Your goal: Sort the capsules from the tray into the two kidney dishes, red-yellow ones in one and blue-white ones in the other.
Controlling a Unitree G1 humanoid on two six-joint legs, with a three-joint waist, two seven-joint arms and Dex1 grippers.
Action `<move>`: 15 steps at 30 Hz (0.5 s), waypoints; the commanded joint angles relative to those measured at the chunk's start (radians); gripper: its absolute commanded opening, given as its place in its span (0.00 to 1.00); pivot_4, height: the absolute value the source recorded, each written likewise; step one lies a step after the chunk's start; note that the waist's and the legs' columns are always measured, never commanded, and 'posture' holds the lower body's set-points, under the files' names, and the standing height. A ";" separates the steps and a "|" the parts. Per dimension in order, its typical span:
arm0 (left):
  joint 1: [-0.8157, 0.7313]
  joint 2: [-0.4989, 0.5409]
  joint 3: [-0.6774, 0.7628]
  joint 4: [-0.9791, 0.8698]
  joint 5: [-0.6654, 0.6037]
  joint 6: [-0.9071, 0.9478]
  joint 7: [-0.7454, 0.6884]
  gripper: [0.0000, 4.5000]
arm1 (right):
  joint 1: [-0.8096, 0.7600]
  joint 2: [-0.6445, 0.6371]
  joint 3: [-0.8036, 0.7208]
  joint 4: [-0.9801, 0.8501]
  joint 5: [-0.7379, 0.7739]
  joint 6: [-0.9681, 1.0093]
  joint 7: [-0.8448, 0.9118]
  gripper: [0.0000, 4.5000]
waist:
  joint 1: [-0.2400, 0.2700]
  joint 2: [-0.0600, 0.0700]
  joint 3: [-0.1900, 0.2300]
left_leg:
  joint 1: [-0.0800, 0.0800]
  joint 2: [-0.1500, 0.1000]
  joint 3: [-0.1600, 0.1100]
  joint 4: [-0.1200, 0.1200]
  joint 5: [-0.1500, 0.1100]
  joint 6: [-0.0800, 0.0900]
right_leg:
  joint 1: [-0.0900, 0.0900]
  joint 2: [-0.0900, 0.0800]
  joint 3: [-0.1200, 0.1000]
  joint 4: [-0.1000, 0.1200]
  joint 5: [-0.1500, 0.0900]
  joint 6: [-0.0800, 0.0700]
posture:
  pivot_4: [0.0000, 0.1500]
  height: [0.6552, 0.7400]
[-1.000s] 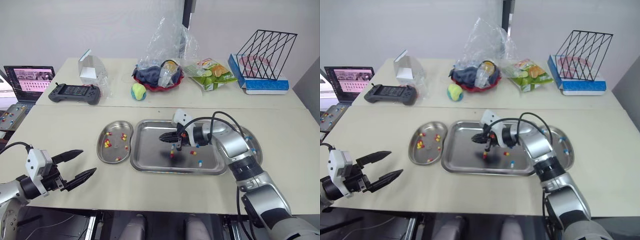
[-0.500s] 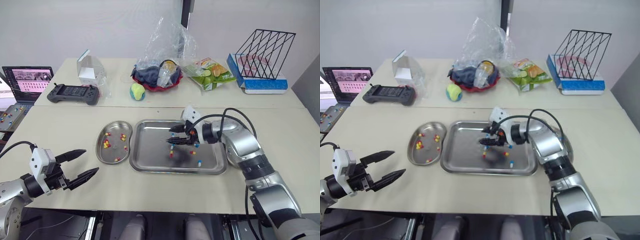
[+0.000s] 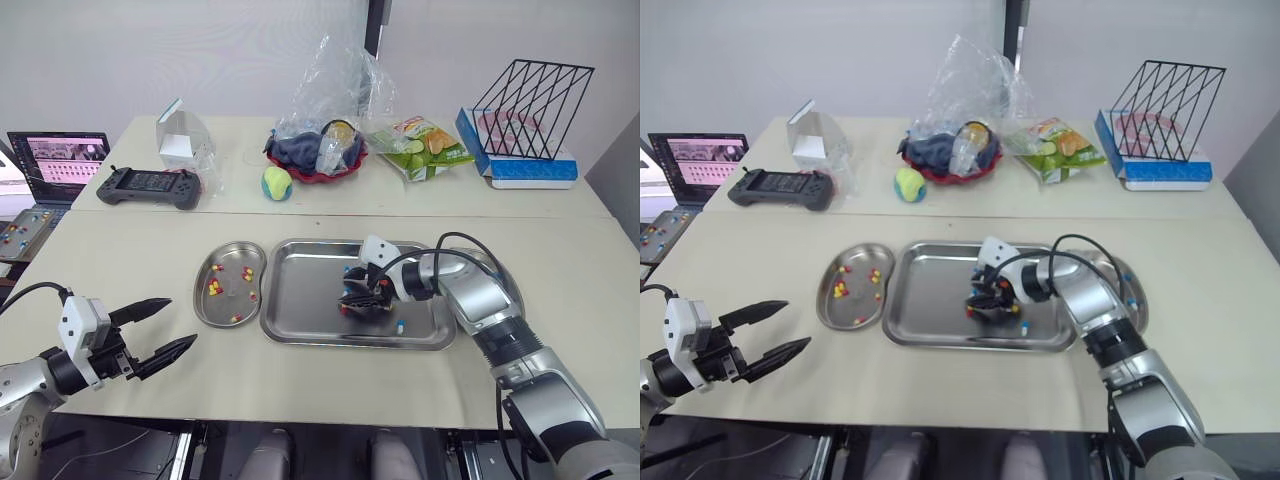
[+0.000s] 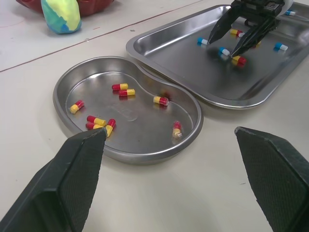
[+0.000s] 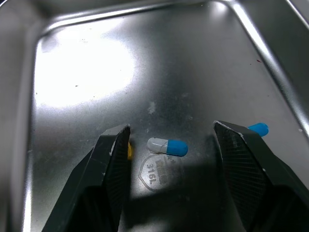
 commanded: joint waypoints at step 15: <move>-0.016 0.021 0.002 -0.010 0.013 -0.018 0.010 1.00 | 0.005 0.002 -0.007 -0.001 -0.020 -0.014 -0.009 0.38 | 0.000 0.000 0.000 | 0.000 0.000 0.000 0.000 0.000 0.000 | 0.000 0.000 0.000 0.000 0.000 0.000 | 1.00 0.99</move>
